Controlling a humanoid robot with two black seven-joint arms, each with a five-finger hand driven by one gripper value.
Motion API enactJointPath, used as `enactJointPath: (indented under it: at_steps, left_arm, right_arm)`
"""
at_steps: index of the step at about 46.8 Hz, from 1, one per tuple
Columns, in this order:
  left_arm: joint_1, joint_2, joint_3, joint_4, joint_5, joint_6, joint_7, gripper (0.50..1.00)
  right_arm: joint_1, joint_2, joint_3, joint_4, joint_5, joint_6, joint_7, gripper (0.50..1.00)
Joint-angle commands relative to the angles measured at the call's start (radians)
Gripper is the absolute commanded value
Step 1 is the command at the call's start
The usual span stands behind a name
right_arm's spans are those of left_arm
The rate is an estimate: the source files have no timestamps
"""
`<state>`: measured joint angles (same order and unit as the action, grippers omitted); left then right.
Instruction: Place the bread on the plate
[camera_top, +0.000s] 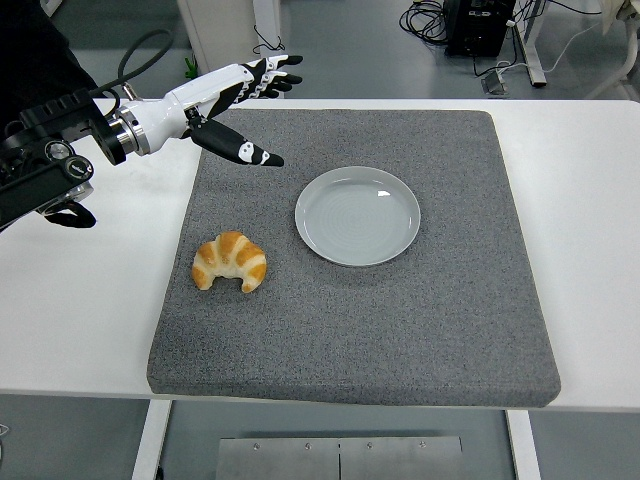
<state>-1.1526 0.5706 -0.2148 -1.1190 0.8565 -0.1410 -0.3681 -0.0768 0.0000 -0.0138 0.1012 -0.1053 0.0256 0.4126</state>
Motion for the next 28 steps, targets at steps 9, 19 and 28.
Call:
enactJointPath:
  at_steps: [9, 19, 28]
  left_arm:
    - [0.001, 0.097, 0.0, -0.099, 0.096, -0.085, 0.002, 0.94]
    - [0.001, 0.163, -0.001, -0.148, 0.173, -0.123, -0.014, 0.942]
    - [0.007, 0.195, 0.002, -0.147, 0.214, -0.137, -0.107, 0.942]
  right_arm:
    - [0.0, 0.0, 0.0, 0.0, -0.001, 0.0, 0.0, 1.0]
    - [0.0, 0.0, 0.0, 0.0, -0.001, 0.0, 0.0, 1.0]
    - [0.0, 0.0, 0.0, 0.0, -0.001, 0.0, 0.0, 1.0]
